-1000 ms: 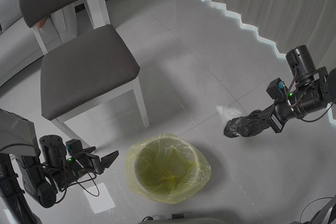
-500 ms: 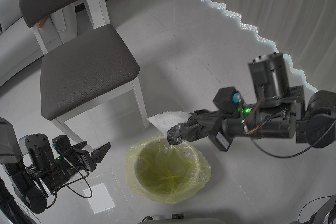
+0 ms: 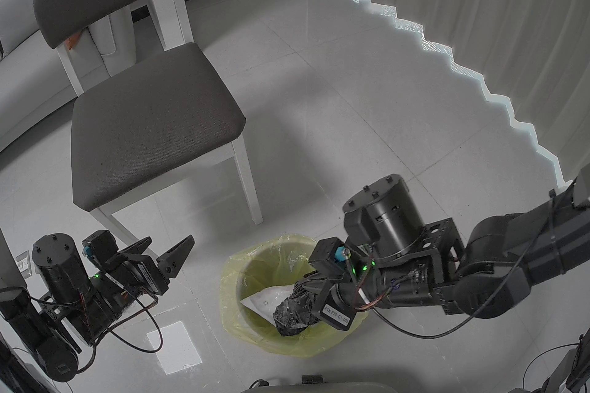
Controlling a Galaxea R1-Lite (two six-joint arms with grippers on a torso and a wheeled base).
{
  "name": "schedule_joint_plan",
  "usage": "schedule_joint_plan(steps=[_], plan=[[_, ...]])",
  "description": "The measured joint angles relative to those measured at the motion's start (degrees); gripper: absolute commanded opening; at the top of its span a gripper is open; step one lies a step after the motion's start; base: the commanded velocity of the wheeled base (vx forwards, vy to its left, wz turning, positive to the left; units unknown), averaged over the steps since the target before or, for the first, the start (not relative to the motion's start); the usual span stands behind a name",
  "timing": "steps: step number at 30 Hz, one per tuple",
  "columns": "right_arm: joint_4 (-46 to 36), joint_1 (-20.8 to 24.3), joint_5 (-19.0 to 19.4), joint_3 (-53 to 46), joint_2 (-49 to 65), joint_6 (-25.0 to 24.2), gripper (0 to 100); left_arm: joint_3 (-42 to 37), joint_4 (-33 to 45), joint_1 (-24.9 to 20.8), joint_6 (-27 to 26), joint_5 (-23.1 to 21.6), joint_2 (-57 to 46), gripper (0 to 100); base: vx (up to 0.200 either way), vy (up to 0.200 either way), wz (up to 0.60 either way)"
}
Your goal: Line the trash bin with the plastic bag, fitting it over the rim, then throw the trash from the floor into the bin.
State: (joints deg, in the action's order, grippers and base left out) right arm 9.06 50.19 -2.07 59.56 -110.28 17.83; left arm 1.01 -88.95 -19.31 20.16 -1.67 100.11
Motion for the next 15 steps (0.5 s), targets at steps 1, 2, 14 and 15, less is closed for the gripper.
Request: schedule_joint_plan(steps=[1, 2, 14, 15], plan=[[0.0, 0.0, 0.1, 0.4, -0.7, 0.0, 0, 0.0, 0.0, 0.0, 0.0, 0.0, -0.2, 100, 0.000, 0.000, 0.00], [0.0, 0.0, 0.1, 0.9, -1.4, 0.0, 0, 0.0, 0.0, 0.1, 0.0, -0.1, -0.3, 100, 0.000, 0.000, 0.00], [-0.5, -1.4, 0.3, 4.6, -8.0, -0.1, 0, 0.0, 0.0, 2.1, 0.7, -3.4, -1.9, 100, 0.000, 0.000, 0.00], [-0.5, -1.3, 0.3, 4.5, -8.4, -0.1, 0, 0.0, 0.0, 2.1, 0.6, -3.4, -2.1, 100, 0.000, 0.000, 0.00]])
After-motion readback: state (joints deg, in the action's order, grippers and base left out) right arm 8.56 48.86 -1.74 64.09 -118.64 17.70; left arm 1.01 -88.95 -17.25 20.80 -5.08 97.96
